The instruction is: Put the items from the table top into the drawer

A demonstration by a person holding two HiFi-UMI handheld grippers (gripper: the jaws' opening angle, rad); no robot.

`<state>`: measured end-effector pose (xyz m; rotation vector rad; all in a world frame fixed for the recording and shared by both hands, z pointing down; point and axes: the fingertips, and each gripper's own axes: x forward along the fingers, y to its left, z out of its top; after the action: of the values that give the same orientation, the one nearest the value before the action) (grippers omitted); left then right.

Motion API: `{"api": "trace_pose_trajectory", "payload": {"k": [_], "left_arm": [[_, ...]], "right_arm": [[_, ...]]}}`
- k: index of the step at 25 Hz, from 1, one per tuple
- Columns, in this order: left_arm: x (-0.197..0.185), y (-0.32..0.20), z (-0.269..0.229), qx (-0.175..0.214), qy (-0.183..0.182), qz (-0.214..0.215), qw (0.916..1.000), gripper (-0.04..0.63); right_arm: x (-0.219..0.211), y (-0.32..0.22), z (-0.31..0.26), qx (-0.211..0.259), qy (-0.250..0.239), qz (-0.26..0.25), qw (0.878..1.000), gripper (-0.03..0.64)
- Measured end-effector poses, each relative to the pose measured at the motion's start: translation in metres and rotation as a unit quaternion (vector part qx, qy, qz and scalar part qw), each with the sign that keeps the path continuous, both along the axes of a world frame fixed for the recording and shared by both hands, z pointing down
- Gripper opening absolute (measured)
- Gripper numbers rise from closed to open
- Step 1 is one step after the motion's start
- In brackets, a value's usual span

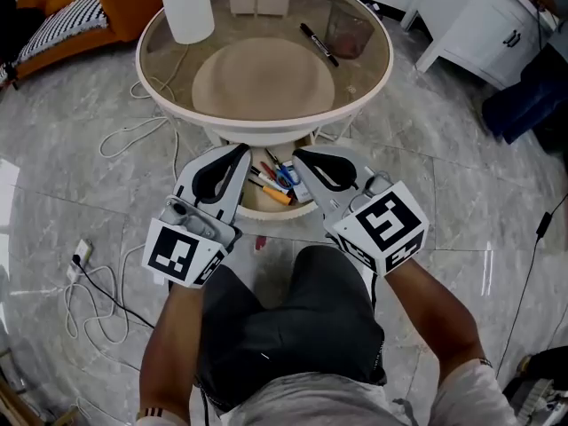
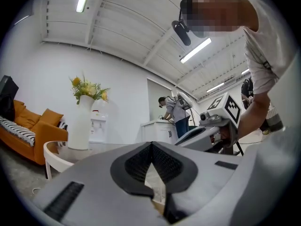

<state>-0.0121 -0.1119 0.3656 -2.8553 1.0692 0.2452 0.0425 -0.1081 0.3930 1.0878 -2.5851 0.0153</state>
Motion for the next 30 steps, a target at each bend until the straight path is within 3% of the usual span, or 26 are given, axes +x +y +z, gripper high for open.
{"api": "trace_pose_trajectory", "payload": {"k": [19,30], "left_arm": [[0.023,-0.025,-0.044,-0.013,-0.012,-0.006,0.9998,0.0],[0.047,-0.053,-0.052,-0.005,-0.024,0.01,0.9997,0.0]], "right_arm": [[0.015,-0.045,-0.048,-0.043,-0.029,0.019,0.998,0.002],[0.042,-0.09,-0.053,-0.067,-0.012,0.053,0.996,0.011]]}}
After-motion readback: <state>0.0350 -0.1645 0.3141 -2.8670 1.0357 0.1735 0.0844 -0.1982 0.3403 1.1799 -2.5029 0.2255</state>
